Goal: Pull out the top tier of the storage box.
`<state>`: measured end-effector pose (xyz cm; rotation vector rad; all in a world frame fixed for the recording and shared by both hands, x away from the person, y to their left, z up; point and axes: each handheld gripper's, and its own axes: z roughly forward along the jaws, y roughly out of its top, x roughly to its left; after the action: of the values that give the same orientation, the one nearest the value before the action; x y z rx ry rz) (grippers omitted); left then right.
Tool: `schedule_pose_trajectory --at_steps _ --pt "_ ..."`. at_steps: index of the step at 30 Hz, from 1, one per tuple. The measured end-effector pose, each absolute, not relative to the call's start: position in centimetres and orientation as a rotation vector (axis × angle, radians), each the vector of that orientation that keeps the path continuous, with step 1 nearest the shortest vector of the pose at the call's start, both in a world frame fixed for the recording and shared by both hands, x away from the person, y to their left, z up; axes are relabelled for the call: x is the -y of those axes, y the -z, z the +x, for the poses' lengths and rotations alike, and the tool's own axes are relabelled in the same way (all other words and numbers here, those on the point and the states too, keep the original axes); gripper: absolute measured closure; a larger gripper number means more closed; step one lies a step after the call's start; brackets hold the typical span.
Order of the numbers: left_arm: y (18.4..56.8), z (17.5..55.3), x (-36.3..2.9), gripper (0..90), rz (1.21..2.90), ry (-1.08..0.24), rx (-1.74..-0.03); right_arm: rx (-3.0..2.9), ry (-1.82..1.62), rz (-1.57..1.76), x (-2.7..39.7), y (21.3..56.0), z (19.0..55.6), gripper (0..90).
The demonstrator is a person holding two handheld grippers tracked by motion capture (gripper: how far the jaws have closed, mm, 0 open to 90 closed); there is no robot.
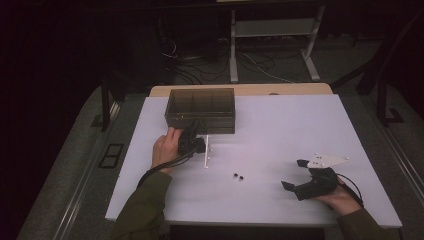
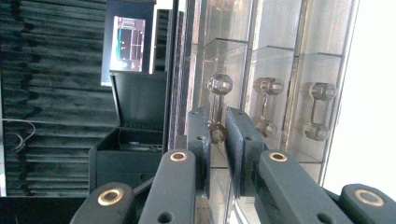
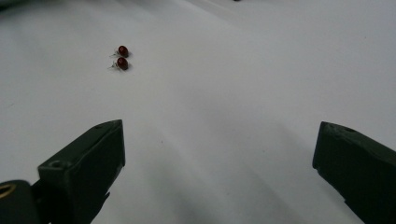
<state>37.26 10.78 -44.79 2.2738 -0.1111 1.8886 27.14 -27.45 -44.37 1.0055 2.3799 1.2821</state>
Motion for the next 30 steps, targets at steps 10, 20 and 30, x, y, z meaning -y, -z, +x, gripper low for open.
schedule_pose_trajectory --at_steps 10,20,30 --pt "44.8 36.5 -10.6 79.4 2.274 -1.897 0.111 -2.383 -1.284 1.009 27.4 44.4 27.2 1.9" --pt "44.9 35.6 -10.6 79.4 2.272 -1.901 0.114 -2.381 -1.298 0.996 27.3 44.4 27.4 1.9" --pt "44.9 34.9 -10.6 79.3 2.266 -1.901 0.126 -2.380 -1.290 0.998 27.3 44.4 27.3 1.9"
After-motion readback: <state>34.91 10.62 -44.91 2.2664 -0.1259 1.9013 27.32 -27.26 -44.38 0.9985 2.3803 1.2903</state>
